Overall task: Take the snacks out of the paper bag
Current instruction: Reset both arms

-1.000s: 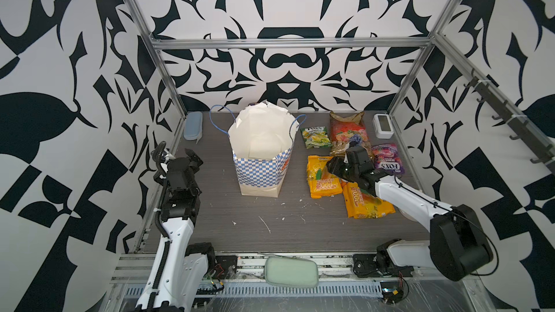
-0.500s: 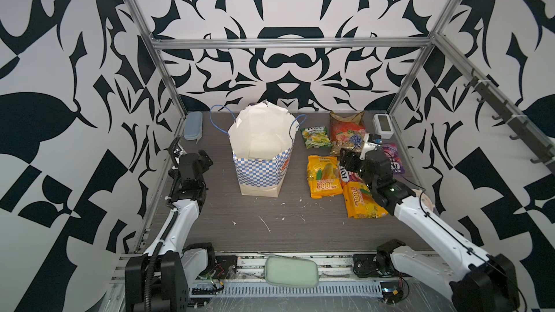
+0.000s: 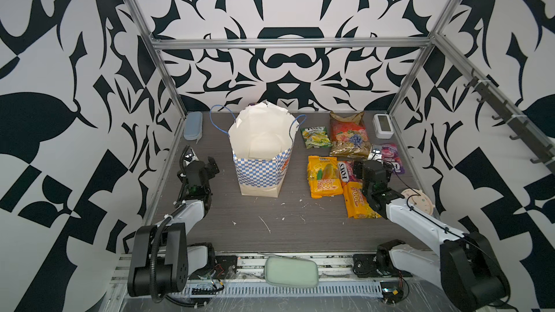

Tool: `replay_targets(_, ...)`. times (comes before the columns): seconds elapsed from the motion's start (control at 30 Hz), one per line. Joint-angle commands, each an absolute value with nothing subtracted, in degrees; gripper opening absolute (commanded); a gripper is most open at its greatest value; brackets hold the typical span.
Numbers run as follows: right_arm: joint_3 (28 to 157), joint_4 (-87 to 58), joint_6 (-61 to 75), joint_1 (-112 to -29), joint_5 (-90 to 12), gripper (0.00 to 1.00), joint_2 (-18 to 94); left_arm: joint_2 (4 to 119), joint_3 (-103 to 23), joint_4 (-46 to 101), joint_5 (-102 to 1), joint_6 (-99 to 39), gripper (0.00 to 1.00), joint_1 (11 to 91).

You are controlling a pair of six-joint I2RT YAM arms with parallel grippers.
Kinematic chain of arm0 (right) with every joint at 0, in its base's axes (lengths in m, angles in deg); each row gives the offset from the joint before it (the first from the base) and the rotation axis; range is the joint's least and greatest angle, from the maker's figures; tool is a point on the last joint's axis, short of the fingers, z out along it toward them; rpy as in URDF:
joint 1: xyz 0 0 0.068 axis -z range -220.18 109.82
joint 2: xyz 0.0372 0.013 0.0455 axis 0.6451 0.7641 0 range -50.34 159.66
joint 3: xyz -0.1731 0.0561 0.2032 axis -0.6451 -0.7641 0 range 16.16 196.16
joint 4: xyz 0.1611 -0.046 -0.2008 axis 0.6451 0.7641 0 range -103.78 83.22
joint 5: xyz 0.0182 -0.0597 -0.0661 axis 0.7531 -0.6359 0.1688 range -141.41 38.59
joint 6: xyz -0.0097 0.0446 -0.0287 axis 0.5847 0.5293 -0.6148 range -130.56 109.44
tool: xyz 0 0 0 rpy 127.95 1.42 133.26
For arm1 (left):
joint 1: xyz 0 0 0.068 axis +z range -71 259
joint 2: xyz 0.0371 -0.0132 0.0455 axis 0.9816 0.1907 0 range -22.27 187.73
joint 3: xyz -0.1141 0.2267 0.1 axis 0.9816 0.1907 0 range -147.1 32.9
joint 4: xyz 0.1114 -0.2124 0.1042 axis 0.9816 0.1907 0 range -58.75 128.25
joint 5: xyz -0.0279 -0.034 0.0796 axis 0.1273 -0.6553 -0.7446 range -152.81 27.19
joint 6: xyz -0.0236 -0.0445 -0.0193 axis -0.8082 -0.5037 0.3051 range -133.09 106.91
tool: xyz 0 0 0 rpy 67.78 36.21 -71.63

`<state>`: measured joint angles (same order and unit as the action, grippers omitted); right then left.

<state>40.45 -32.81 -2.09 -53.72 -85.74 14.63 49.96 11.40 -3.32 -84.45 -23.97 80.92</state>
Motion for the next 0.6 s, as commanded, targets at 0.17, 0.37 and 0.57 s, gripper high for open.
replay_targets(0.17,37.1,-43.2,-2.9,-48.6,-76.2,0.9,18.6,56.7,12.5,-14.4,-80.7,-20.6,1.0,80.8)
replay_targets(0.37,35.0,-52.2,-6.6,-47.6,-73.8,0.9,22.6,63.7,16.1,-27.2,-77.1,-19.1,1.0,80.8)
replay_targets(0.57,32.7,-61.6,-8.3,-47.3,-72.5,0.9,26.1,66.8,15.9,-29.6,-74.1,-17.7,0.99,80.7)
